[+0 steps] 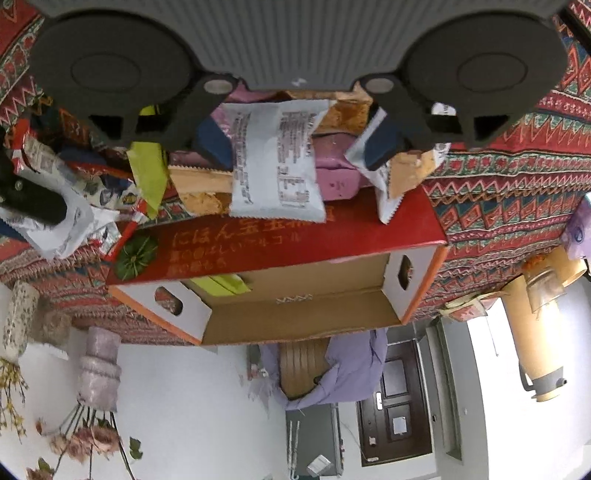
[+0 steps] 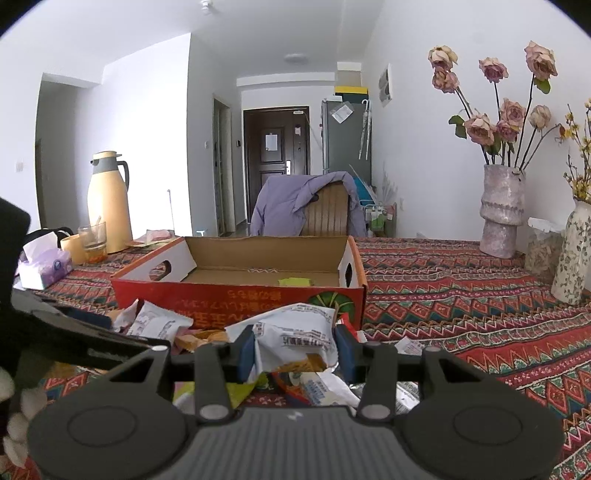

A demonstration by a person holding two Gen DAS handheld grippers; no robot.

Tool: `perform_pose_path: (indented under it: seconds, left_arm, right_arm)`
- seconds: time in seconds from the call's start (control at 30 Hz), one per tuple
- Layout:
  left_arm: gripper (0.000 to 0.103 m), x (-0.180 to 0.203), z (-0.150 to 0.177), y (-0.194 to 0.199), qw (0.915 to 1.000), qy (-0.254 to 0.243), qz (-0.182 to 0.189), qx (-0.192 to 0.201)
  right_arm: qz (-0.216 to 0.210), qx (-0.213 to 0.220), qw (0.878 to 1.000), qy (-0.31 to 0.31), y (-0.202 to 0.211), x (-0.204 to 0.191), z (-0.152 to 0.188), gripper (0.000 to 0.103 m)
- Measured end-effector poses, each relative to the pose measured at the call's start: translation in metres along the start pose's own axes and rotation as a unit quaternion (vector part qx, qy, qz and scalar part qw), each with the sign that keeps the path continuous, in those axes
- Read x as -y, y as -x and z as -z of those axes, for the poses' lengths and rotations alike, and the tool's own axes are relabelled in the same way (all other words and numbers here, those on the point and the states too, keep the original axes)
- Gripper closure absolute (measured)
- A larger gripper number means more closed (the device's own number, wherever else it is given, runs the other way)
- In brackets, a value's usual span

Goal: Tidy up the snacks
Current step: 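Grasp a white wrapped biscuit with the right gripper while the left gripper grasps another, then carry both white biscuits into the box and open both grippers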

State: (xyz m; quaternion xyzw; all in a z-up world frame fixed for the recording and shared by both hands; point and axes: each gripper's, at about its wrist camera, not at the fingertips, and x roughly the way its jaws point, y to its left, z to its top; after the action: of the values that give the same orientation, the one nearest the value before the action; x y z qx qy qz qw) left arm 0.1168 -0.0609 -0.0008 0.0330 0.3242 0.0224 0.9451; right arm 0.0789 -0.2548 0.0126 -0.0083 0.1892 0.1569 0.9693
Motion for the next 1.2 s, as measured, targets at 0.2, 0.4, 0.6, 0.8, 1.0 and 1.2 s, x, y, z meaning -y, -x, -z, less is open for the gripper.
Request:
perform_pose_path:
  seconds: [0.2,0.4,0.6,0.8,1.0,1.2]
  left_arm:
    - [0.037,0.005,0.002,-0.004,0.9999,-0.010,-0.003,-0.002]
    - [0.061,0.001,0.003,0.000,0.9998,-0.009,0.017,0.004]
    - [0.061,-0.005,0.003,0.016,0.9992,-0.003,0.029,0.028]
    - [0.061,-0.013,-0.006,0.035,0.9979,0.011,0.037,0.051]
    - [0.061,-0.018,-0.022,0.053,0.9950,0.015,0.044,0.088]
    - [0.061,-0.025,-0.041,0.060,0.9931,0.017,0.036,0.110]
  right_arm:
    - [-0.004,-0.003,1.000,-0.003,-0.002,0.000,0.002,0.059]
    - [-0.006,-0.003,1.000,-0.003,-0.003,-0.001,0.002,0.059]
    - [-0.005,-0.003,1.000,-0.003,-0.003,0.000,0.002,0.059]
    - [-0.008,0.006,1.000,-0.001,-0.001,-0.001,0.000,0.059]
    - [-0.004,0.025,1.000,-0.001,-0.003,0.000,-0.013,0.059]
    - [-0.002,0.046,0.999,0.001,-0.009,0.000,-0.031,0.059]
